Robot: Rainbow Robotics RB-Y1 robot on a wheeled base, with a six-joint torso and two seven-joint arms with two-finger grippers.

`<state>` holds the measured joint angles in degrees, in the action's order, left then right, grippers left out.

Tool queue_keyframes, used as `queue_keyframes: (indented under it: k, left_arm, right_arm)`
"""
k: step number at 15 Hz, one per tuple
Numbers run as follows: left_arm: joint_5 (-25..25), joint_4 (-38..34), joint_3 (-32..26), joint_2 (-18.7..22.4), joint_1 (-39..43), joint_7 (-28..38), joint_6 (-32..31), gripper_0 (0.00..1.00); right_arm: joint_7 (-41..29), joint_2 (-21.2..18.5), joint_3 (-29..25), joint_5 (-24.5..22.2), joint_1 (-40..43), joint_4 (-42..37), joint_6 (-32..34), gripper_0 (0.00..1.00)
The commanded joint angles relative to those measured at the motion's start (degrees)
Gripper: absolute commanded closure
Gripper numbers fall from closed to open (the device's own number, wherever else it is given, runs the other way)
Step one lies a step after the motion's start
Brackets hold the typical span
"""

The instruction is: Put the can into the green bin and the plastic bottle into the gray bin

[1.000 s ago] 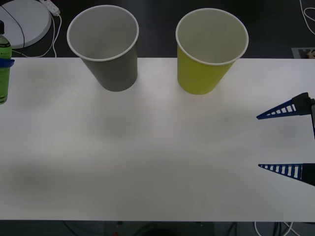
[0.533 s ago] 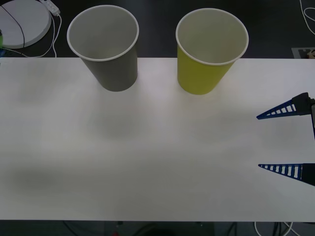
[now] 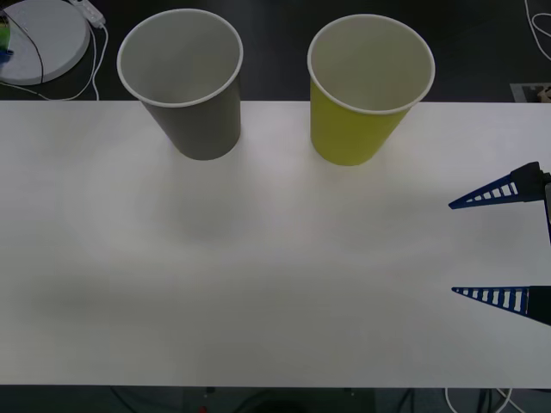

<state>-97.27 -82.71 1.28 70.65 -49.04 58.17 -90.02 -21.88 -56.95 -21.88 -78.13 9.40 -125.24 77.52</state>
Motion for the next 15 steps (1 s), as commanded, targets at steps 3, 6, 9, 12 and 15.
queue_keyframes:
  k: [3,6,9,12,15]
  left_arm:
    - [-2.0,7.9,7.7,-3.5,-10.3,-0.7,0.0,1.0]
    - [-6.5,8.3,11.9,-5.6,-15.4,-1.5,0.0,1.0]
    - [-8.4,8.5,13.8,-8.4,-18.2,-1.0,0.0,1.0]
    - [-9.8,9.1,14.7,-11.4,-20.1,-0.7,0.0,1.0]
    - [-10.2,14.3,20.1,-14.0,-26.5,-0.8,0.0,1.0]
  right_arm:
    - [0.0,0.0,0.0,0.0,0.0,0.0,0.0,0.0]
    - [0.0,0.0,0.0,0.0,0.0,0.0,0.0,0.0]
    - [0.0,0.0,0.0,0.0,0.0,0.0,0.0,0.0]
    - [0.0,0.0,0.0,0.0,0.0,0.0,0.0,0.0]
    - [0.0,0.0,0.0,0.0,0.0,0.0,0.0,0.0]
